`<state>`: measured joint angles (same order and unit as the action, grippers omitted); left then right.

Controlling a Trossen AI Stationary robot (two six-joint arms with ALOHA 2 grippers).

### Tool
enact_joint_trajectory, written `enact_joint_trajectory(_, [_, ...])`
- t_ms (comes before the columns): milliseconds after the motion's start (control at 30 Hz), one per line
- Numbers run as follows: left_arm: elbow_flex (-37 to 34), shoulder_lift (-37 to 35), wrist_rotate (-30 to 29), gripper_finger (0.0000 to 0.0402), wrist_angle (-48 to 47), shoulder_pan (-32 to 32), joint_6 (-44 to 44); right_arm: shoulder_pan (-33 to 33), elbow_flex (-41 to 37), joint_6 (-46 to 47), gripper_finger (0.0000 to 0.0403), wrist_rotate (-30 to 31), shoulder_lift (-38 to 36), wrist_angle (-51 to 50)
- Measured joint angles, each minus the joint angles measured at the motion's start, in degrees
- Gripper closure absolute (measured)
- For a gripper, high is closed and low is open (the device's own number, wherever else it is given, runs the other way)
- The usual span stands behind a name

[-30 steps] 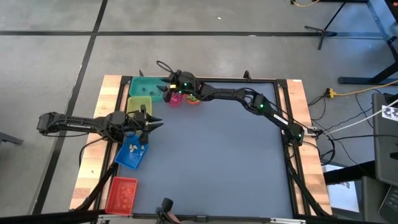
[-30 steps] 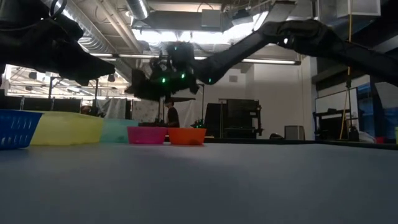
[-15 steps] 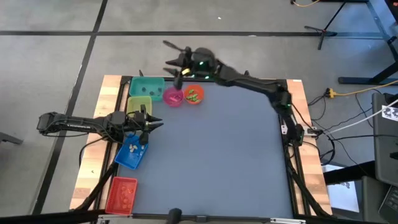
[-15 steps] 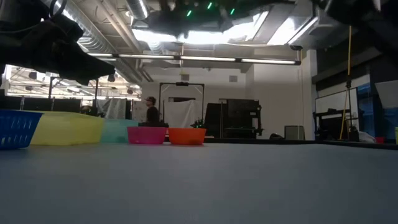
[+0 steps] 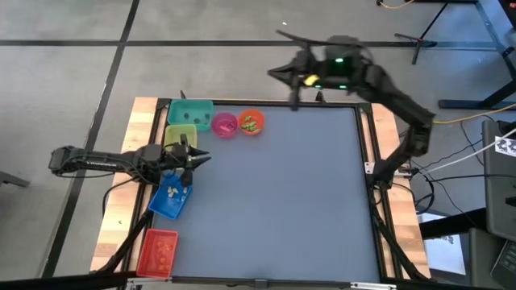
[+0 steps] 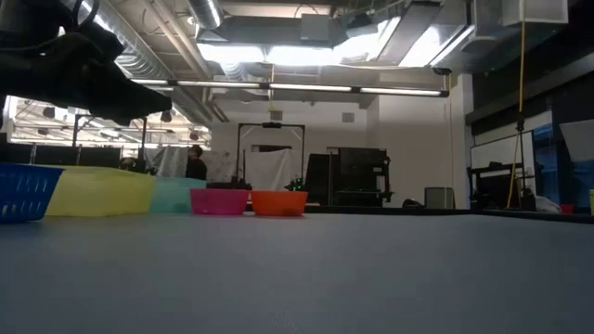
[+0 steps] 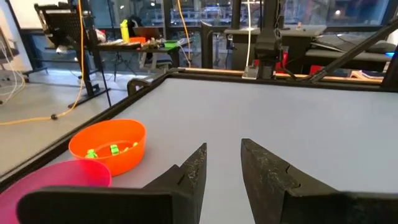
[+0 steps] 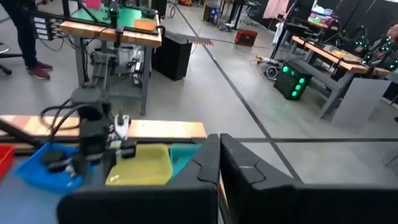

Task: Sort Halloween decoration
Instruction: Return to Home Position

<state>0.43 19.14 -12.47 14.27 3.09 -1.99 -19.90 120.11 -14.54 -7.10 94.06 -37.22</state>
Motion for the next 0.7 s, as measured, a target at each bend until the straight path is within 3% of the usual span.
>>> enact_joint_trajectory(400, [0.00, -10.43, -0.04, 0.0316, -7.85, 0.00, 0.65, 0.04, -1.68, 0.58, 0.0401, 0.57, -11.26, -16.50])
enact_joint_trajectory(533, [0.00, -14.37, -0.04, 0.0316, -11.65, 0.00, 0.67, 0.04, -7.91, 1.07, 0.0401, 0.62, -15.38, -16.99])
enact_joint_trajectory(700, [0.02, -17.71, 0.00, 0.0316, -11.64, 0.00, 2.00, 0.02, -21.10, 3.40, 0.0402, 2.70, -23.40, -14.13])
